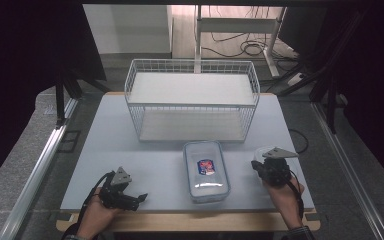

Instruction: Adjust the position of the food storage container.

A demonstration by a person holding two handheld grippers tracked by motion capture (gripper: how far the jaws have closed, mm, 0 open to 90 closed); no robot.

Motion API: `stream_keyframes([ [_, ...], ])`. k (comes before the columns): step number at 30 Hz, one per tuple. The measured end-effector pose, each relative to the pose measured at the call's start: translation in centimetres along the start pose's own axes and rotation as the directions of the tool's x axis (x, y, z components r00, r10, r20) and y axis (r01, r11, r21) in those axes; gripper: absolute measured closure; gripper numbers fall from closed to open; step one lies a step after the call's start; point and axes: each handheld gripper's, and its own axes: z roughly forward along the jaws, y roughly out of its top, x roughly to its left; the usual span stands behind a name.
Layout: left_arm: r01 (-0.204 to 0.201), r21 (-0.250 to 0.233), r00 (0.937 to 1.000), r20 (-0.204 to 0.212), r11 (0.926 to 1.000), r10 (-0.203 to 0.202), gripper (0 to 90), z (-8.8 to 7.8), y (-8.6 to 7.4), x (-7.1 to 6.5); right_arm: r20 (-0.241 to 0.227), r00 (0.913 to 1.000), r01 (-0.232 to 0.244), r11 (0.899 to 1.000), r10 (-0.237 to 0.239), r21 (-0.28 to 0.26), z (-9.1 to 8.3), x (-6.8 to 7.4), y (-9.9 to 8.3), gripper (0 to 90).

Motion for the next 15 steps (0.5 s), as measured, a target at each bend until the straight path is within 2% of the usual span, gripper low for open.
stream_keyframes([
  [3,-0.004,0.006,1.0000,0.001,1.0000,0.004,6.7,0.1,0.0,-0.1,0.007,0.9998,-0.016,1.000,0.016,-0.002,-0.2,-0.6,-0.2,89.3],
  [6,0.003,0.013,0.9999,0.011,0.9999,-0.003,6.6,0.2,0.1,-0.2,0.015,0.9999,-0.009,1.000,0.009,-0.006,-0.3,-0.6,-0.2,88.7],
  [9,0.026,-0.001,0.9992,0.029,0.9997,-0.026,5.4,0.2,0.4,-0.3,-0.005,1.0000,0.000,1.000,-0.001,-0.027,-0.7,-0.2,-0.2,88.3],
  [11,0.011,-0.002,0.9996,0.025,0.9999,-0.010,5.6,0.3,0.8,-0.4,-0.033,0.9994,0.011,0.999,-0.012,-0.038,-1.0,0.3,-0.2,88.3],
  [13,-0.007,-0.006,0.9999,0.010,1.0000,0.007,9.8,0.3,1.4,-0.5,-0.058,0.9979,0.027,0.999,-0.029,-0.038,-1.2,1.0,-0.3,88.7],
  [14,-0.013,-0.015,0.9999,0.008,0.9998,0.013,21.4,0.4,1.8,-0.5,-0.095,0.9948,0.032,0.999,-0.035,-0.040,-1.4,1.8,-0.6,89.1],
  [15,-0.020,-0.025,0.9997,0.014,0.9995,0.020,21.4,0.4,2.1,-0.4,-0.095,0.9948,0.032,0.999,-0.035,-0.040,-1.4,1.8,-0.6,89.2],
])
